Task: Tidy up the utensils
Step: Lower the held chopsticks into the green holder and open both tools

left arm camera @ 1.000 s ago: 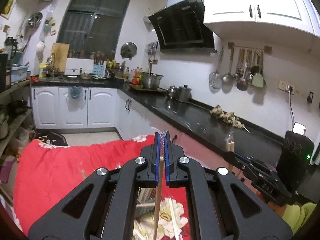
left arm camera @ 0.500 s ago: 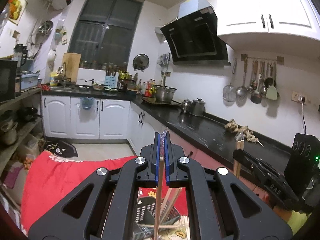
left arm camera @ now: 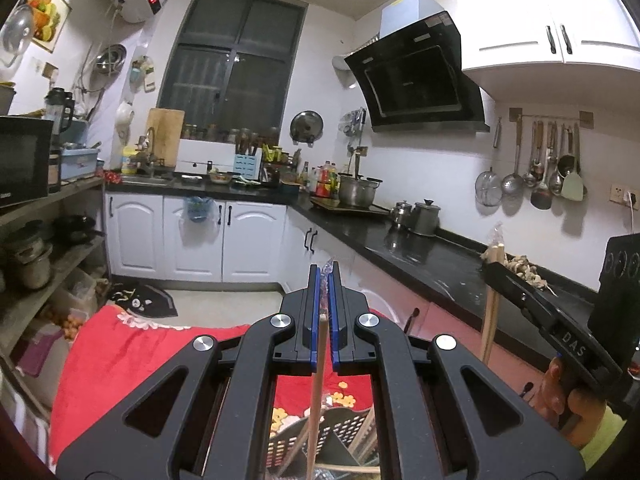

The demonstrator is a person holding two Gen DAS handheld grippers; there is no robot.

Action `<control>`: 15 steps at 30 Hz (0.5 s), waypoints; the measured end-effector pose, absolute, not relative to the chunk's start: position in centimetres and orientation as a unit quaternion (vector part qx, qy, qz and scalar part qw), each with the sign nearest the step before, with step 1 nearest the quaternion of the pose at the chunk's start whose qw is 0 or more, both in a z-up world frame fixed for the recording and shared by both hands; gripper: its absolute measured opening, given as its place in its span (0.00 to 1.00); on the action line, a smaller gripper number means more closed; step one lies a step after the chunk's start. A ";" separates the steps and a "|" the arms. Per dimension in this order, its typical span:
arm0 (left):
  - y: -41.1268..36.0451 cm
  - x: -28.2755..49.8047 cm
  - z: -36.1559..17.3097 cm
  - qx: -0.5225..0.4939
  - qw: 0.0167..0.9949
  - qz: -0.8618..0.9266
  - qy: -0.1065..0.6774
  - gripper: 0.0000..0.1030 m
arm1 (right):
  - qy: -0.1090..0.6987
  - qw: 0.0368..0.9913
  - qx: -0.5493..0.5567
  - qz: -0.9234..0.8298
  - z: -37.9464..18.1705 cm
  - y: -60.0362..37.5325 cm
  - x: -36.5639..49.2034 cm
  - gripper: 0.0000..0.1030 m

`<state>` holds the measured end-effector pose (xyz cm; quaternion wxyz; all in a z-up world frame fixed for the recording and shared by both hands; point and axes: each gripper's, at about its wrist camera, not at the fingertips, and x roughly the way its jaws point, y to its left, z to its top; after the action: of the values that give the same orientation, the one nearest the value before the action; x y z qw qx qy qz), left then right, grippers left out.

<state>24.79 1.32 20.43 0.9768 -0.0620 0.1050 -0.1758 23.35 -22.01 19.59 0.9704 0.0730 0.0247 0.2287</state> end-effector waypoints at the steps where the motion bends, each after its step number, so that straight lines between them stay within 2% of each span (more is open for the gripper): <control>1: 1.4 25.0 20.3 -0.063 0.977 -0.173 0.106 0.02 | 0.025 0.970 0.075 0.231 19.6 -22.0 23.3 0.06; 15: 2.7 25.7 17.9 -0.070 0.979 -0.157 0.113 0.02 | 0.026 0.966 0.085 0.242 17.6 -20.6 26.9 0.06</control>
<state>25.67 2.66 17.93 0.9787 -0.0702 0.1125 -0.1568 26.94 -20.63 17.56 0.9661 0.0854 0.0257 0.2424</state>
